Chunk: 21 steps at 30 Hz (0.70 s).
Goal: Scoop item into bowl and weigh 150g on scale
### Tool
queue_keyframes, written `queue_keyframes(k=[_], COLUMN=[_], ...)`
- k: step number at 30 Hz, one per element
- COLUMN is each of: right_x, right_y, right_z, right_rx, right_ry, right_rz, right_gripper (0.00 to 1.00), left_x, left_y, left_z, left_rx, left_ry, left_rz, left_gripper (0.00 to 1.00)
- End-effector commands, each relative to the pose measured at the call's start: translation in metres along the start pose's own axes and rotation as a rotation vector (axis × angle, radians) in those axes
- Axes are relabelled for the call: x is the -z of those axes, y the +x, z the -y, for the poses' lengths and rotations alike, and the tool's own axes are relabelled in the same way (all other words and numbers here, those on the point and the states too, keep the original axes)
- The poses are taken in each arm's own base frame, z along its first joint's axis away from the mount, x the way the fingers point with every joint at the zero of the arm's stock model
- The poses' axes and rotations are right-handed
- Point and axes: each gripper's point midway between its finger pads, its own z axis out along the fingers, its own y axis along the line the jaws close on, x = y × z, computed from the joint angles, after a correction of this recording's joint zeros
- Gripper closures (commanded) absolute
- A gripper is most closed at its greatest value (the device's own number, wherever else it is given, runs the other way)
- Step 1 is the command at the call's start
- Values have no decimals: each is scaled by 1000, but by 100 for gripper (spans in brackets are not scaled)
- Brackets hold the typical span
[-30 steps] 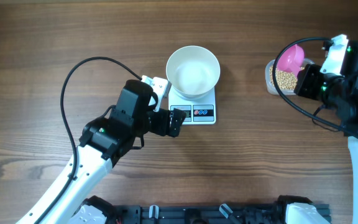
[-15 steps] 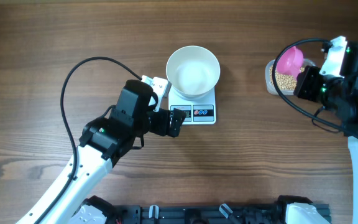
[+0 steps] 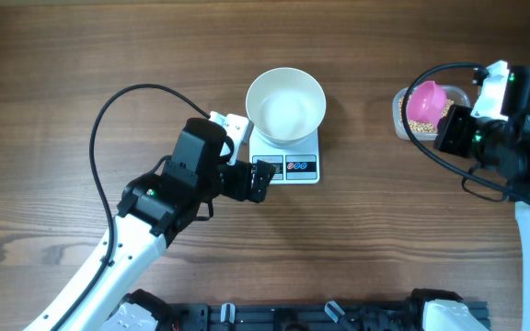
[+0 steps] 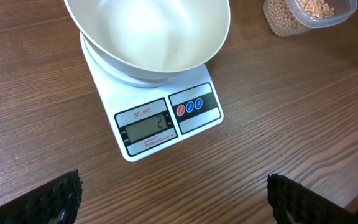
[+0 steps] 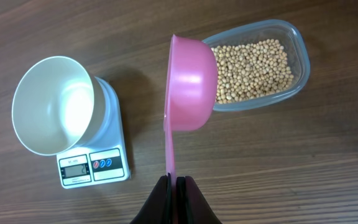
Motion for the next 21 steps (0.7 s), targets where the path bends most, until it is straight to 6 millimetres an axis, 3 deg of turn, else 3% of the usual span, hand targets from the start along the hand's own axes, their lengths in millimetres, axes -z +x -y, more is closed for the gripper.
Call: queue_keyframes(k=[1, 6, 16, 21], right_x=[8, 8, 8, 8], right_y=[0, 12, 12, 12], right_z=[-3, 0, 0, 0], right_rx=[-10, -16, -55, -190], right_ry=[-13, -3, -2, 1], right_rz=[0, -49, -52, -52], right_gripper=[96, 96, 96, 96], left_x=[-1, -1, -1, -1], left_y=[1, 1, 1, 1], left_z=[-1, -1, -1, -1], left_rx=[-22, -22, -22, -22], left_ry=[-7, -7, -7, -7], left_rz=[-4, -4, -4, -4], left_gripper=[0, 0, 0, 0])
